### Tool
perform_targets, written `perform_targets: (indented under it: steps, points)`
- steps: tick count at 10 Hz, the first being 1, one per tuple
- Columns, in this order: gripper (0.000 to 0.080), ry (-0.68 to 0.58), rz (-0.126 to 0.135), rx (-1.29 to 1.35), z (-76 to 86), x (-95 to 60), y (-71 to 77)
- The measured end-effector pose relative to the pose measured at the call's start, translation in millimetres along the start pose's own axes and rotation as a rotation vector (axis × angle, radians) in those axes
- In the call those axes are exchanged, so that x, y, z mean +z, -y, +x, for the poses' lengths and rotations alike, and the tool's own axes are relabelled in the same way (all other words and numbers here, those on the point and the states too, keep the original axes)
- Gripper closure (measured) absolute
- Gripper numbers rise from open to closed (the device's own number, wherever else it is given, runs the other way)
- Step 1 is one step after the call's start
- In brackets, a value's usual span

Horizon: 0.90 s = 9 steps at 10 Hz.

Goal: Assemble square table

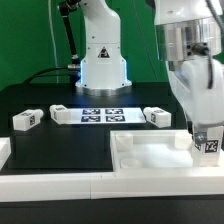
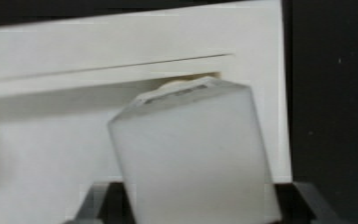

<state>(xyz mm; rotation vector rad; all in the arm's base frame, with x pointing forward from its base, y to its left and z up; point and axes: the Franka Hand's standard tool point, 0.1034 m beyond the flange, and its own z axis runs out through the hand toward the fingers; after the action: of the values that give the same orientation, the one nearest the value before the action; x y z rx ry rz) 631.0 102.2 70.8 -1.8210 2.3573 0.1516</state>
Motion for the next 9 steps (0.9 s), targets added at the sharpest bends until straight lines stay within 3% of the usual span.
perform_targets:
  steps: [2,3,4,5,6,7,8,9]
  points:
    - [0.0501,0.01,0.021,0.219,3.8,2.4,0.6]
    - [0.0507,0.007,0.012,0.263,5.6,4.6,-2.6]
    - [0.0507,-0.001,-0.028,0.287,4.9,6.5,-9.4]
    - [0.0507,0.001,-0.021,0.264,4.9,6.0,-7.8]
    - [0.0433,0.0,-0.022,0.226,4.2,5.9,-8.3]
    - [0.0262,-0.018,-0.033,0.139,-0.2,4.5,-12.1]
    - [0.0262,-0.041,-0.042,0.008,-4.6,1.3,-14.8]
    - [0.0173,-0.068,-0.056,-0.167,-9.8,-4.4,-14.8]
